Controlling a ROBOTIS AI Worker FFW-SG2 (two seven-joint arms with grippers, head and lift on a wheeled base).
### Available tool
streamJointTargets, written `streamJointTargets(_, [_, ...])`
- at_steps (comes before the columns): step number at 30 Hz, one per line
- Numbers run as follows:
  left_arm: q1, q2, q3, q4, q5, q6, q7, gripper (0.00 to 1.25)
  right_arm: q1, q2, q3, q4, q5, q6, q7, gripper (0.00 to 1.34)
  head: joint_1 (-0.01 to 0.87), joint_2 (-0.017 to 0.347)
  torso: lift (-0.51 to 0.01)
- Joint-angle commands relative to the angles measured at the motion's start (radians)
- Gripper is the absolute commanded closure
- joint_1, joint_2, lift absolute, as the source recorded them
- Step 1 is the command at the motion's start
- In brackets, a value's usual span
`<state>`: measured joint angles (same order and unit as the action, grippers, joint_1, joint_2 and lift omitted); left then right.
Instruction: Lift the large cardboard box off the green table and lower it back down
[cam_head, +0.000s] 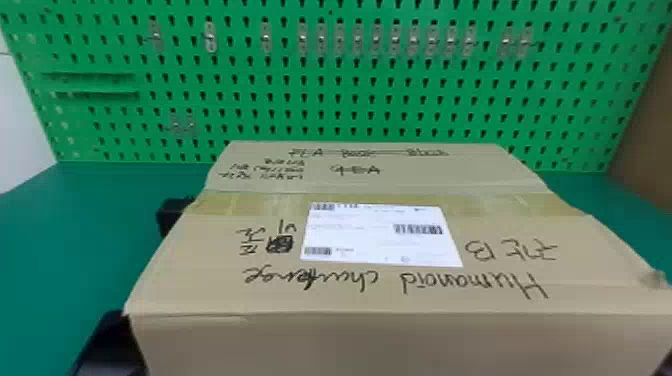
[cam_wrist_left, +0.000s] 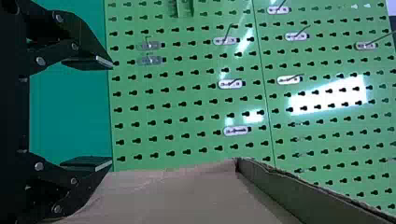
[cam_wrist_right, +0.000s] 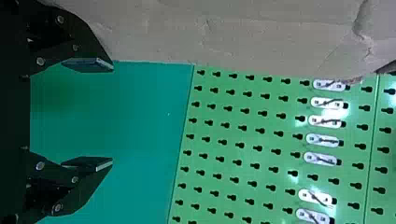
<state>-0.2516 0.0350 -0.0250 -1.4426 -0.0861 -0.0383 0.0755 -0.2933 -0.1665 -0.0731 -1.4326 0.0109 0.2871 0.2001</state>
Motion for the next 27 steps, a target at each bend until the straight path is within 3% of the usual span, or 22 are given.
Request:
streamJointTargets(1, [0.003, 0.005, 0.040, -0.013, -0.015, 0.008, -0.026, 0.51, 0.002, -0.011, -0.022, 0.000, 0.003, 0.000, -0.001, 0.53, 0.508, 0.051, -0.211])
streamJointTargets(6, [0.009, 0.031, 0.051, -0.035, -0.026, 0.031, -0.029, 0.51, 0.008, -0.024, -0.036, 0.000, 0.015, 0.001, -0.001, 0.53, 0.508, 0.051, -0.211])
streamJointTargets(27, [0.035, 0.068, 0.091, -0.070, -0.041, 0.043, -0.037, 0.50, 0.048, -0.065, -0.134, -0.020, 0.029, 0.014, -0.001, 0.53, 0.508, 0.051, -0.211])
